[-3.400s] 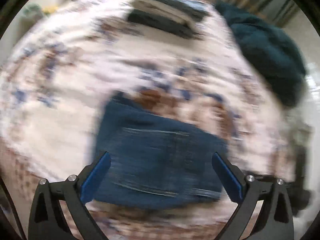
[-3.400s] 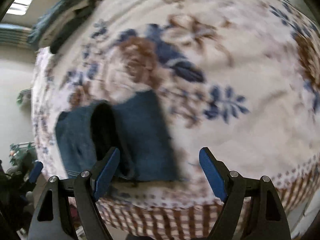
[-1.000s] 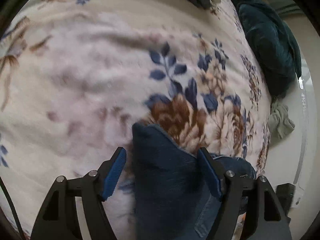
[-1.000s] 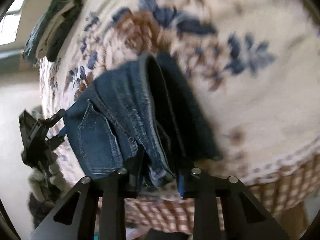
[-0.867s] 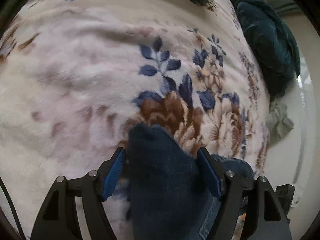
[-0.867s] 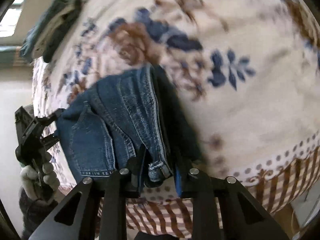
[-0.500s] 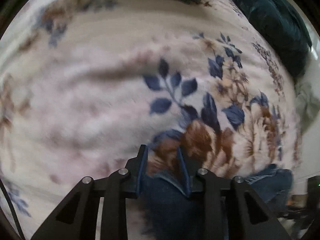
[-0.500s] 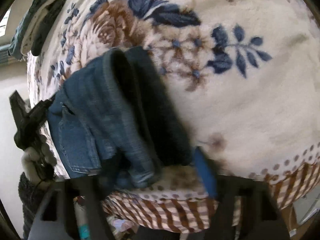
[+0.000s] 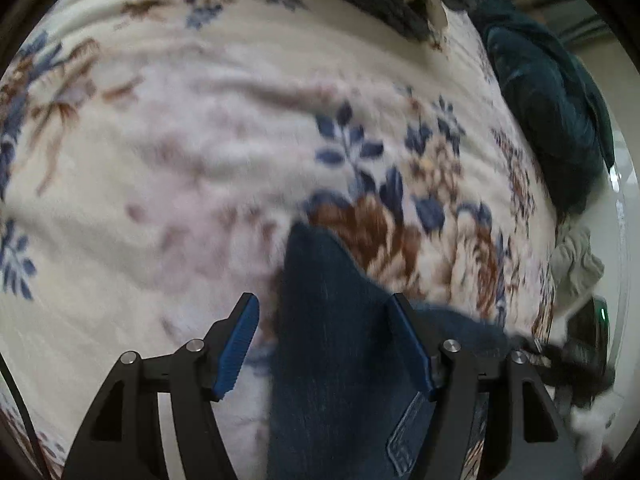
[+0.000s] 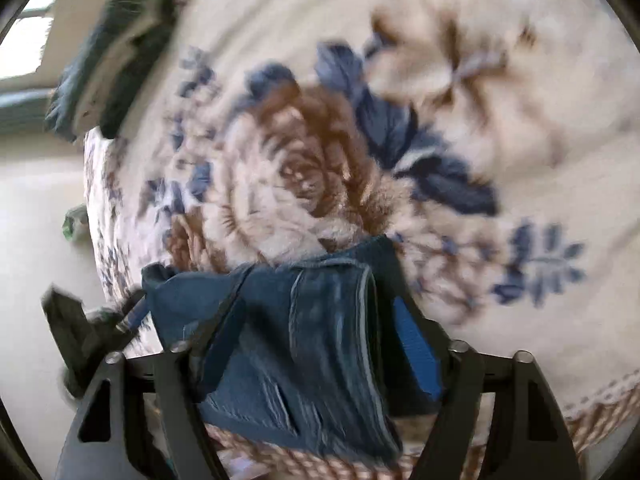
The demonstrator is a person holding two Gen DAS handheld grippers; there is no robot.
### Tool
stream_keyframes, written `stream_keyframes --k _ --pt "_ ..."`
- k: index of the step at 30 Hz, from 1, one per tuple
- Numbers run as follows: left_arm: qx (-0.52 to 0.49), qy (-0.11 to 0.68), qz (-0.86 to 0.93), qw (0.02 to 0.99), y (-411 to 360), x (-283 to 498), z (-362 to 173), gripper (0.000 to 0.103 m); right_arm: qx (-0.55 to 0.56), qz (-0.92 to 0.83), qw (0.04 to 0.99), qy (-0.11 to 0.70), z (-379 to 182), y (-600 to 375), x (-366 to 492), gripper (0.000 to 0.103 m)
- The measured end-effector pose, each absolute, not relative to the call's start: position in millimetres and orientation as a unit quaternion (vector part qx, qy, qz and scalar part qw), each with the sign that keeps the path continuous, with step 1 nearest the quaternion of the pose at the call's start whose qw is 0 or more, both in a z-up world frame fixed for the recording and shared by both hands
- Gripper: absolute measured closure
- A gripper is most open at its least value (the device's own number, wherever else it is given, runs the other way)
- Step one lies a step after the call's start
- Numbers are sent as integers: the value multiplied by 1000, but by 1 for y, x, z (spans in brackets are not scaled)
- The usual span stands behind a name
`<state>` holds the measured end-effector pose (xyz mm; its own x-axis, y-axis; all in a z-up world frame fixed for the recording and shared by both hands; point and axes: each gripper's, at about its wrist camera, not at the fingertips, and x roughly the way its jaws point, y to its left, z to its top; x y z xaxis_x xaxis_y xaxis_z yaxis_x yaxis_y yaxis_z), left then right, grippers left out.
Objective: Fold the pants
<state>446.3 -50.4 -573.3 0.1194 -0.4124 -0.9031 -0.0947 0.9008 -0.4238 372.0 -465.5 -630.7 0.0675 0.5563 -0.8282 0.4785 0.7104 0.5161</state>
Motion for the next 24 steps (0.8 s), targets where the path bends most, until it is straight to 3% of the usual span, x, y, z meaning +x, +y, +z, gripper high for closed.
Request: stream_keyframes --k 1,8,9,11,12,24 --pt "-190 658 -111 720 -55 444 -576 39 418 39 616 667 -639 -467 375 77" --pt "-194 661 -127 714 -61 434 -578 35 390 27 625 676 -645 -471 386 75" --pt "-212 665 -140 702 -60 432 -579 29 400 41 618 676 -641 -474 385 71" --pt "-245 664 -159 688 -58 427 -579 8 407 60 614 673 -637 -475 383 35" --pt "-258 661 -162 686 -57 423 -578 8 399 67 626 667 -631 -479 378 8" --pt "-343 622 -183 679 -42 408 -579 4 413 175 570 688 -694 -460 344 4"
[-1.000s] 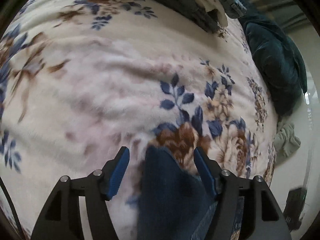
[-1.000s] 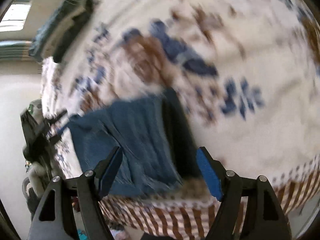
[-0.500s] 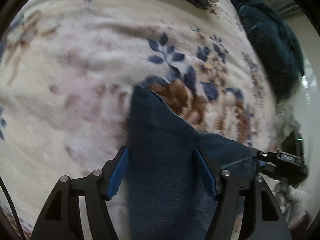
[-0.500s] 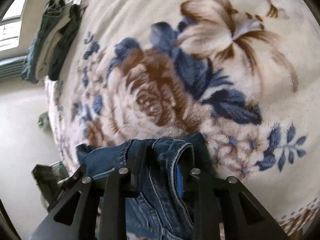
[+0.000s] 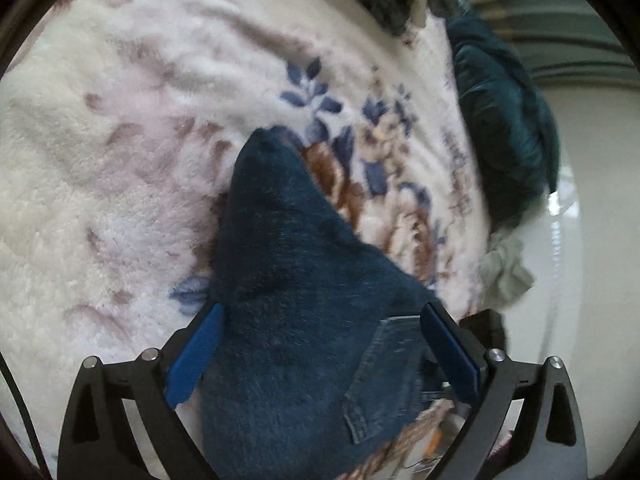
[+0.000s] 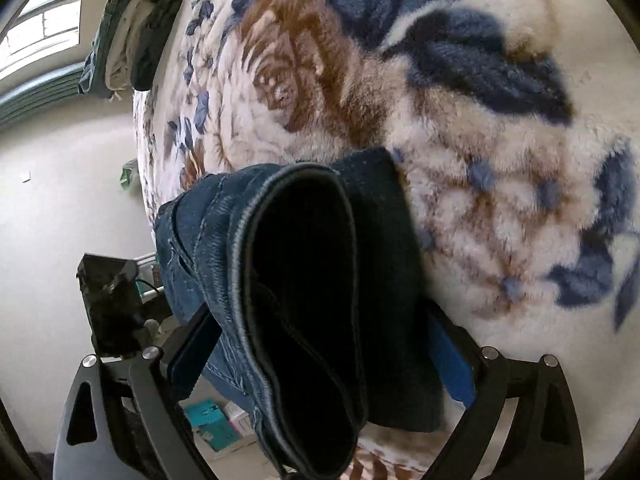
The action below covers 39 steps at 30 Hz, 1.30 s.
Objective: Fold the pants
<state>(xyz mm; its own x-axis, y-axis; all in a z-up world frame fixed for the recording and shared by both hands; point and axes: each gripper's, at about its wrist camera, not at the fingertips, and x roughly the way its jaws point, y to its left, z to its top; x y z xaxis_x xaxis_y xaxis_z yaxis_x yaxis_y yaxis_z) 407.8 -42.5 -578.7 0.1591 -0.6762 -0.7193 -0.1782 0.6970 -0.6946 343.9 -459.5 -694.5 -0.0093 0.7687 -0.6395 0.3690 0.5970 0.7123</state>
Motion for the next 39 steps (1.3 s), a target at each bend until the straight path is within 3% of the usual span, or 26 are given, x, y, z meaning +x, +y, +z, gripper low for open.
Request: stream_keyframes --k 12,18,24,31,33,34,35,37,39 --pt "-394 586 -229 671 -31 403 -568 4 392 166 563 709 -696 -453 346 4" --pt "-396 609 -240 644 -27 404 -595 4 381 160 561 717 -699 -447 350 4" --pt "-343 669 -231 618 -33 405 -628 4 373 153 560 724 -699 -442 354 4" --pt "-313 659 -258 634 -57 404 -623 5 384 160 572 707 -704 -433 354 3" --pt "-297 654 -254 648 -60 402 -618 22 376 169 583 700 -701 -428 353 7" --pt "-293 652 -255 651 -60 402 -616 39 372 170 589 697 -699 -424 354 19" --pt "-295 646 -259 655 -59 400 -613 48 372 173 593 693 -695 -423 353 25" --pt "-308 640 -260 654 -53 399 -609 58 368 177 606 682 -684 -420 350 43" --pt "-311 636 -264 655 -50 398 -603 62 371 181 616 670 -673 -417 346 52"
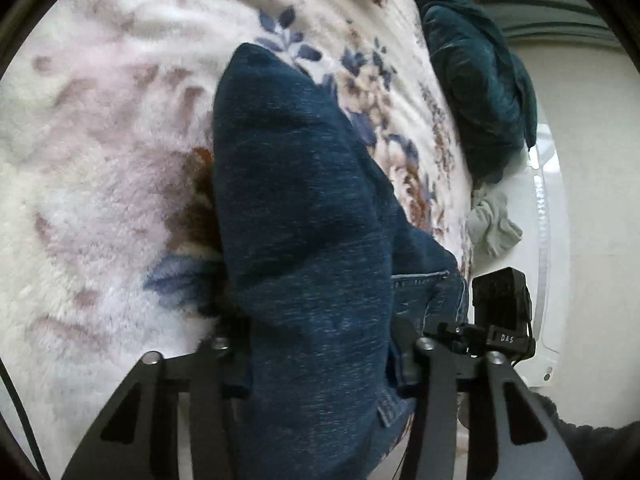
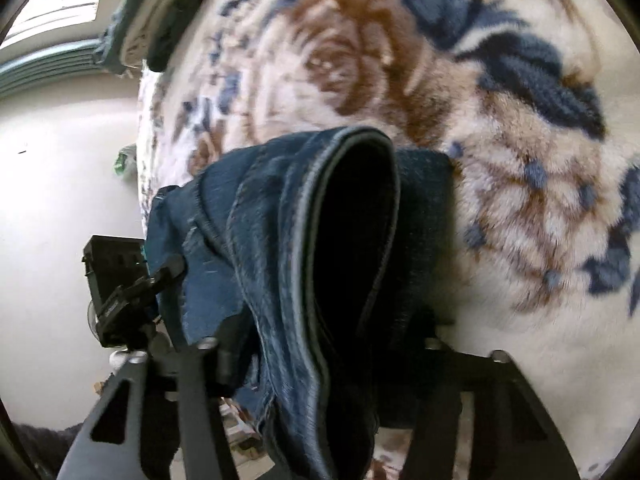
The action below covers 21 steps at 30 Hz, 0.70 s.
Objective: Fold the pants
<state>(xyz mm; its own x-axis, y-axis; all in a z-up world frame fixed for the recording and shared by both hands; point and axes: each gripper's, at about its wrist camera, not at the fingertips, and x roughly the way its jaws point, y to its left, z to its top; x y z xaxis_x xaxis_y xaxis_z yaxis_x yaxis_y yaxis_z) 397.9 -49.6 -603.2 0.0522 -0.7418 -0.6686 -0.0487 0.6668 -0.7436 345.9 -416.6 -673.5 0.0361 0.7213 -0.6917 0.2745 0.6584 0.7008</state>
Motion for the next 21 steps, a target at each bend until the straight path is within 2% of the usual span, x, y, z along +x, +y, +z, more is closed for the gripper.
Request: stream_keyframes --k 4,12,17,21 --pt "-311 631 -280 654 -45 401 -590 64 383 177 633 649 -655 -410 337 58" --pt "-282 610 -314 671 -38 447 -527 65 416 152 668 598 -599 -390 347 60" --pt "-247 600 -328 687 -34 508 -471 64 429 139 684 574 -548 -373 402 60" --pt "-237 579 -325 709 -28 579 -425 64 412 153 705 556 -500 -359 483 60"
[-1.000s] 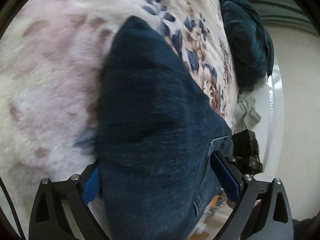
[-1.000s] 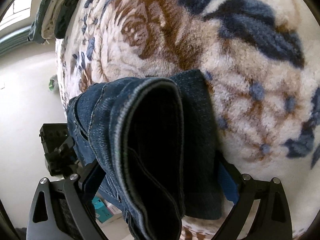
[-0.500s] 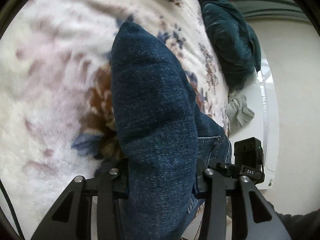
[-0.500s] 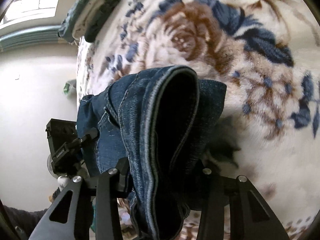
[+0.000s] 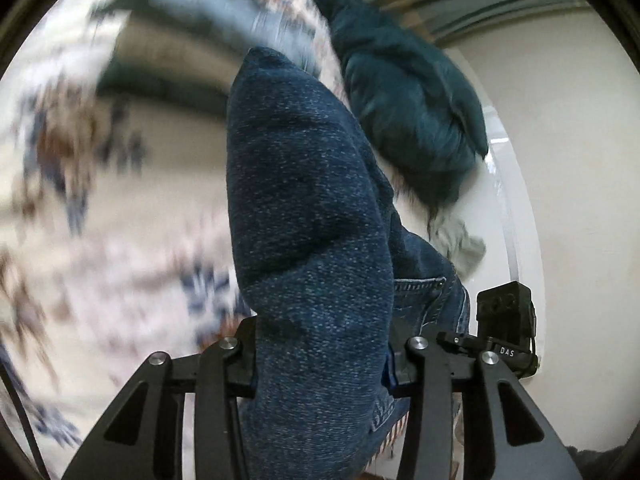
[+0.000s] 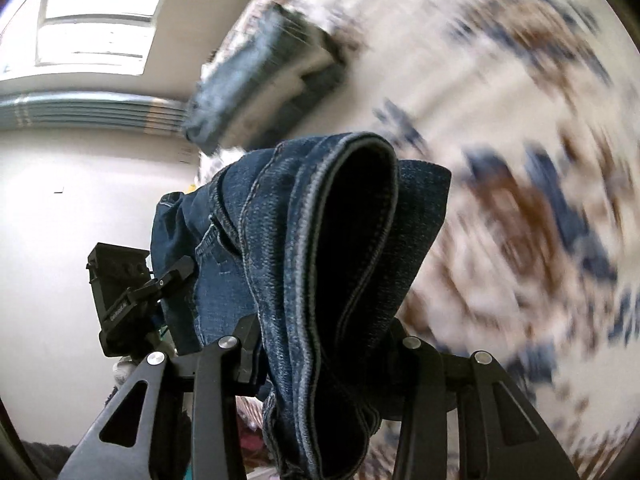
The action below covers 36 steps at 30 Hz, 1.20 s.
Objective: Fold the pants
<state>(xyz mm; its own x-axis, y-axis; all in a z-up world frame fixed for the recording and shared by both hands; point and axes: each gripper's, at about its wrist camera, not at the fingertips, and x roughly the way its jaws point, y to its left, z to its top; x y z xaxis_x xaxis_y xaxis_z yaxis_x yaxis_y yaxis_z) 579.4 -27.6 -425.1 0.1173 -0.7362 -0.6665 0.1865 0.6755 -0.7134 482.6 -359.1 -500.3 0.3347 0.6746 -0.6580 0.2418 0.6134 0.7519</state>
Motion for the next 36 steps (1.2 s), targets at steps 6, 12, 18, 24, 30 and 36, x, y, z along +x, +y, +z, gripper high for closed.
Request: stream_keyframes --k 6,12,18,24,30,36 --pt "-232 545 -311 743 -11 705 -378 64 384 189 732 530 -451 -341 628 60" --pt "-230 533 -286 762 8 835 -374 64 362 213 740 525 -440 -319 785 60" --pt "-226 559 -250 758 25 915 -421 64 357 217 718 557 -481 -293 906 60" --pt "-200 619 -203 732 38 937 -497 55 327 202 702 599 -535 -271 939 61" --pt "-191 630 -167 734 40 932 -496 43 306 182 697 622 -554 -264 943 45" --pt "-106 592 -92 794 30 891 -438 9 165 97 784 591 -487 -251 909 8"
